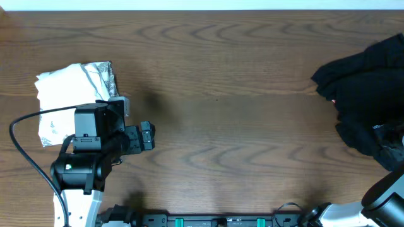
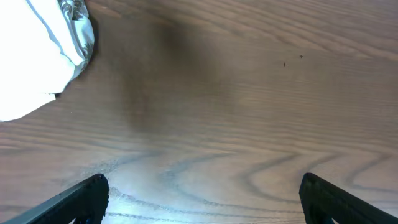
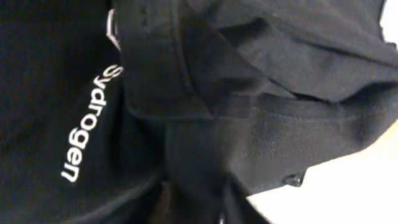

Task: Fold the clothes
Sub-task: 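Reach the right gripper into the black clothing pile and grasp a shirt, then drag the black shirt leftward with the right gripper onto the table center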

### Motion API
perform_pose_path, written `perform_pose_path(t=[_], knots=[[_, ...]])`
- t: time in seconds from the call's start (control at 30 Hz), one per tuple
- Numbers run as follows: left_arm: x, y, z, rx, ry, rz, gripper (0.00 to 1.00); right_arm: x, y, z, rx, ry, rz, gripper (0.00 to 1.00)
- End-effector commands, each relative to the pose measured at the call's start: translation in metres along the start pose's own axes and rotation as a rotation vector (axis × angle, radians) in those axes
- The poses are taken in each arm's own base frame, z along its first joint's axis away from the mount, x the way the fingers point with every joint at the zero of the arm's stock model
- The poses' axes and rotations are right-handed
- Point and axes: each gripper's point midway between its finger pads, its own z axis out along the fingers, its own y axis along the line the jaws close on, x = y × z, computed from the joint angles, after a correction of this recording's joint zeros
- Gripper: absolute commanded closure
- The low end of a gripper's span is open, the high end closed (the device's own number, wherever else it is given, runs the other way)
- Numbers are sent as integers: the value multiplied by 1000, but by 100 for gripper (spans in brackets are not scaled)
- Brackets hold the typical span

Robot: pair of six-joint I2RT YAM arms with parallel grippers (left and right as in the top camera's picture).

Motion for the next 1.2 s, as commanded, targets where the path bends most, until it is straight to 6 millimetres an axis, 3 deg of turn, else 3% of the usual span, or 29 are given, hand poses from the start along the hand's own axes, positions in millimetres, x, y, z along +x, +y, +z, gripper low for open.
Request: perform_pose_path(t=[0.0, 0.17, 0.27, 0.4, 0.53, 0.6, 0.7, 0.97, 1.03, 1.17], knots=[[-4, -3, -4, 8, -11, 18, 2, -2, -2, 0, 1, -1, 16, 99], [-4, -3, -4, 8, -11, 18, 2, 1, 16, -6, -107, 20, 15, 99], [-4, -3, -4, 8, -11, 18, 2, -9, 39, -31, -238, -6, -2, 99], [-4, -3, -4, 8, -11, 18, 2, -28, 79, -102, -436, -107, -119, 99], [-5, -3, -4, 8, -12, 18, 2, -28, 119, -180, -591, -230, -293, 99], [-5, -3, -4, 8, -11, 18, 2, -18, 136, -212, -635, -278, -391, 99], [-4, -3, -3, 7, -7, 17, 2, 9, 160, -239, -690, -289, -509, 99], [-3, -1, 2, 4, 15, 12, 2, 76, 211, -259, -753, -268, -784, 99], [-3, -1, 3, 3, 19, 11, 2, 88, 224, -269, -795, -286, -832, 99], [-3, -1, 3, 3, 19, 11, 2, 118, 256, -312, -982, -323, -932, 99]])
